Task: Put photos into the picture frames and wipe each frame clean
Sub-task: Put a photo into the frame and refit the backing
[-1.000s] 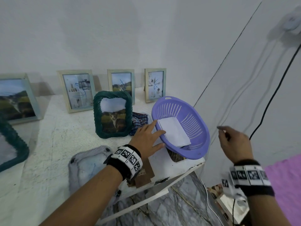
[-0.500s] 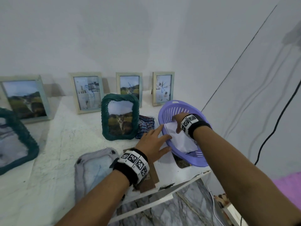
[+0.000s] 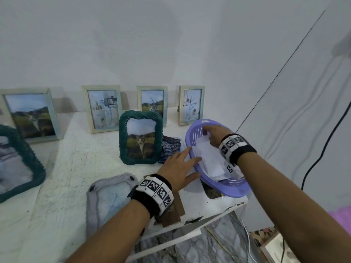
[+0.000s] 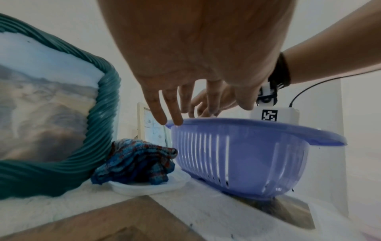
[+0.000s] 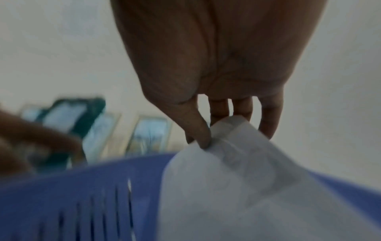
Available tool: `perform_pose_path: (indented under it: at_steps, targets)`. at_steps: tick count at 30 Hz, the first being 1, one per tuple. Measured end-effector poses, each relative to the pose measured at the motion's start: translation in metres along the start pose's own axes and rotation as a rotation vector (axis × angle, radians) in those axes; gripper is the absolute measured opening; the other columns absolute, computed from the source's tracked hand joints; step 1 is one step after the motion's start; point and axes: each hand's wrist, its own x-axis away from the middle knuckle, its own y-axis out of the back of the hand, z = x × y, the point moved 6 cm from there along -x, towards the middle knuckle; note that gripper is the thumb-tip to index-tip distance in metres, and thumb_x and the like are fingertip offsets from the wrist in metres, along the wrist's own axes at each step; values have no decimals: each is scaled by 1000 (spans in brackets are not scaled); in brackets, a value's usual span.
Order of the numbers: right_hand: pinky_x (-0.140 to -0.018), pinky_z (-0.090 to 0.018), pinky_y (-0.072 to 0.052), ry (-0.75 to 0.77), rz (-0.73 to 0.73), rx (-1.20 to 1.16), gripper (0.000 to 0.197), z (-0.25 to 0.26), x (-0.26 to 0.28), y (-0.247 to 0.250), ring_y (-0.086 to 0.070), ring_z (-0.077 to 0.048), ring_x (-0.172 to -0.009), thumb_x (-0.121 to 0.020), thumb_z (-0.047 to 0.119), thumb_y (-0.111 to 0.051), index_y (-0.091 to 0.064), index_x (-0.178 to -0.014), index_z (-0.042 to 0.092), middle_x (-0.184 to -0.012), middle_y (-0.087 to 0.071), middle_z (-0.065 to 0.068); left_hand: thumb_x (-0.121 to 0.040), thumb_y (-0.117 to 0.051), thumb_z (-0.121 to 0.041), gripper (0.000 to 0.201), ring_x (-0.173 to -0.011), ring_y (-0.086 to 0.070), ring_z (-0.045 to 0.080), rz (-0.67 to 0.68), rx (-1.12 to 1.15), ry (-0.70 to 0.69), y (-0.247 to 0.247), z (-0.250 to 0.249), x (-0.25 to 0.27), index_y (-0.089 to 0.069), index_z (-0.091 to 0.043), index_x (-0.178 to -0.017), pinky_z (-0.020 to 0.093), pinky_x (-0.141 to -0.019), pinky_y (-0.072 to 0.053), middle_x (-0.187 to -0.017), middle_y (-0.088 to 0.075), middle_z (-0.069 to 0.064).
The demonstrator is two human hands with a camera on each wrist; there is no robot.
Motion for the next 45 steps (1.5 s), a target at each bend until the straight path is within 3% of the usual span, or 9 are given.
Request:
perform_pose_path:
  at_steps: [4, 9, 12, 20, 24, 27, 32, 35, 45]
  targets:
    - [-73, -30, -38, 50, -215, -244, 30, 3, 27, 65, -57, -33, -96, -88, 2, -44, -61, -107, 16, -102, -62, -16, -96, -44, -52, 59, -141, -28, 22, -119, 152, 1, 26, 4, 8, -30, -27, -148, 40, -113, -30, -158, -24, 1]
    - [-67, -28, -41, 250, -413, -526, 25, 39, 79, 116, -53, -22, -73, -87, 3, -48, -60, -102, 19, -79, -61, -6, -94, -57, -37, 52, -117, -55, 17, -374, 461, 48, 77, 15, 35, -45, -16, -140, 34, -102, -45, -133, -57, 4]
    - [-59, -26, -43, 374, -393, -744, 20, 79, 105, 112, -53, -18, -66, -91, 7, -53, -61, -102, 22, -80, -58, 7, -90, -60, -42, 47, -102, -64, 9, -479, 668, 52, 97, 28, 60, -58, -15, -127, 36, -90, -54, -114, -69, -2]
    - [-60, -30, -54, 291, -177, -1262, 39, 140, 110, 12, -62, -23, -78, -91, 10, -60, -50, -128, 17, -90, -59, -13, -90, -65, -11, 17, -92, -70, 21, -603, 957, 287, 95, 87, 146, -66, -13, -107, 43, -82, -58, -98, -74, 3]
    - [-61, -44, -56, 348, -41, -1233, 20, 175, 123, -42, -61, -35, -75, -90, 6, -61, -59, -109, 10, -84, -61, -19, -89, -68, -16, 21, -84, -70, 24, -605, 902, 381, 74, 113, 183, -66, -19, -110, 41, -80, -57, -86, -74, 5]
    - [-58, -50, -56, 320, -26, -1190, 12, 190, 130, -69, -63, -29, -65, -87, 11, -63, -59, -97, 17, -76, -61, -8, -87, -70, -22, 31, -76, -65, 15, -530, 775, 433, 50, 125, 206, -63, -27, -117, 29, -76, -52, -81, -70, -3]
    - [-62, -42, -56, 295, -34, -1031, 14, 202, 140, -98, -60, -13, -61, -85, 18, -64, -57, -96, 22, -66, -56, 5, -87, -69, -14, 52, -79, -59, -3, -436, 586, 498, 23, 132, 231, -52, -33, -132, 9, -76, -45, -85, -64, -15]
    - [-61, -18, -45, 298, -13, -945, 14, 206, 145, -102, -52, -6, -62, -89, 16, -63, -54, -98, 21, -68, -55, 5, -86, -69, -12, 52, -80, -59, -2, -450, 555, 545, 16, 135, 238, -53, -28, -133, 8, -75, -45, -87, -64, -10]
    - [-56, -23, -40, 327, -13, -846, 9, 218, 151, -107, -52, -12, -63, -92, 22, -57, -54, -100, 21, -67, -54, 5, -86, -68, -11, 49, -85, -59, 2, -523, 455, 531, 9, 134, 252, -53, -31, -128, 12, -78, -44, -92, -64, -9]
